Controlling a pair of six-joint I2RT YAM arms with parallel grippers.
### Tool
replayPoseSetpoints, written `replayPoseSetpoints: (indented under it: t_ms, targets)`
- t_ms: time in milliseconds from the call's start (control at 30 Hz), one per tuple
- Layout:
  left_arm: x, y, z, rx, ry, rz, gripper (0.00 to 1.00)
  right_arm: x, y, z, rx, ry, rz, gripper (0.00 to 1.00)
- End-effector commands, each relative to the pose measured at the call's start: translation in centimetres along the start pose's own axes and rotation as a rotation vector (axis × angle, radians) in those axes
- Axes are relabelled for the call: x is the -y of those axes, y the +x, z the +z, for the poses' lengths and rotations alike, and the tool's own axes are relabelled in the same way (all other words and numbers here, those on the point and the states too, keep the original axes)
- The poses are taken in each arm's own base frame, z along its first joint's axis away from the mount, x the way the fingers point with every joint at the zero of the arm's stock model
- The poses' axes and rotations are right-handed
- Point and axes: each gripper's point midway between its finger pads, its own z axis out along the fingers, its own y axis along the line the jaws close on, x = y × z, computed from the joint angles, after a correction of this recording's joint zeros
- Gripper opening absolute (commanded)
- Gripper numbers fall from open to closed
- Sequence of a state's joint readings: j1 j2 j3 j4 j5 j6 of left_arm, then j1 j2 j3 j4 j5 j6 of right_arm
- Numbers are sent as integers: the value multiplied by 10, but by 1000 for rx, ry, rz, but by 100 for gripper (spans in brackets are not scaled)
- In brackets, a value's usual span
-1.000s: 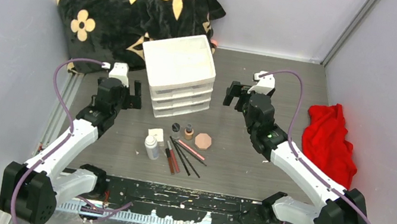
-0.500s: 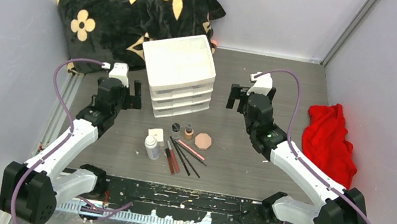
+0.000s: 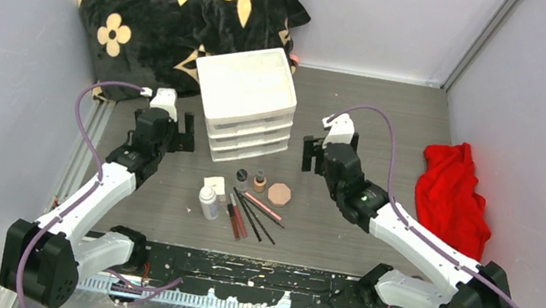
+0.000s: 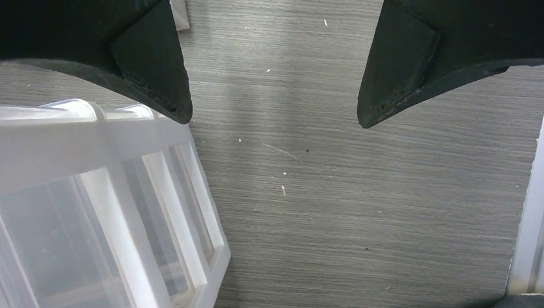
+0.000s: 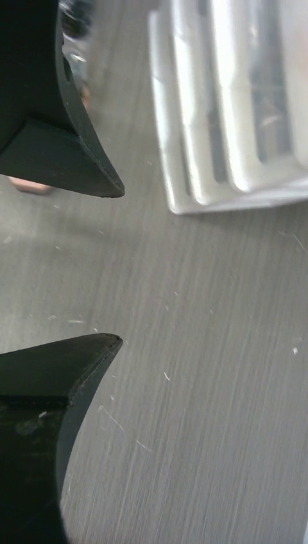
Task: Organize the makeup
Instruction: Pick up the makeup from the center of the board.
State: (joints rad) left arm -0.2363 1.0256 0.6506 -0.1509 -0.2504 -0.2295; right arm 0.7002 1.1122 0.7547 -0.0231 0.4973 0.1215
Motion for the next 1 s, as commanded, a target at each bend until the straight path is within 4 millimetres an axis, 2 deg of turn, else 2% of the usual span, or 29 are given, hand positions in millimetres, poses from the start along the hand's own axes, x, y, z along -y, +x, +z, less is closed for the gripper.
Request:
replayPoseSetpoints:
  t_ms: [0,200,367,533,767,833,967]
  targets:
    - [1,-17,-3,33,-14,-22,100,-25,0,-32,12,-67,-41,82]
    - [2,-11,2,13,-13,-23,99,-74,28,-67,-24,-186,-169,81]
    - [2,-9,4,3,-14,-21,99,-112,43,-78,-39,-294,-221,77]
    - [1,-8,4,4,-19,-19,99,-156,34,-97,-12,-374,-288,77]
    - [1,-5,7,-7,-24,-13,99,-232,20,-138,16,-553,-385,79]
    - [0,-4,9,-12,-27,-12,99,-250,15,-147,19,-619,-378,79]
    - [1,-3,9,-19,-27,-10,99,-271,5,-160,51,-730,-326,80]
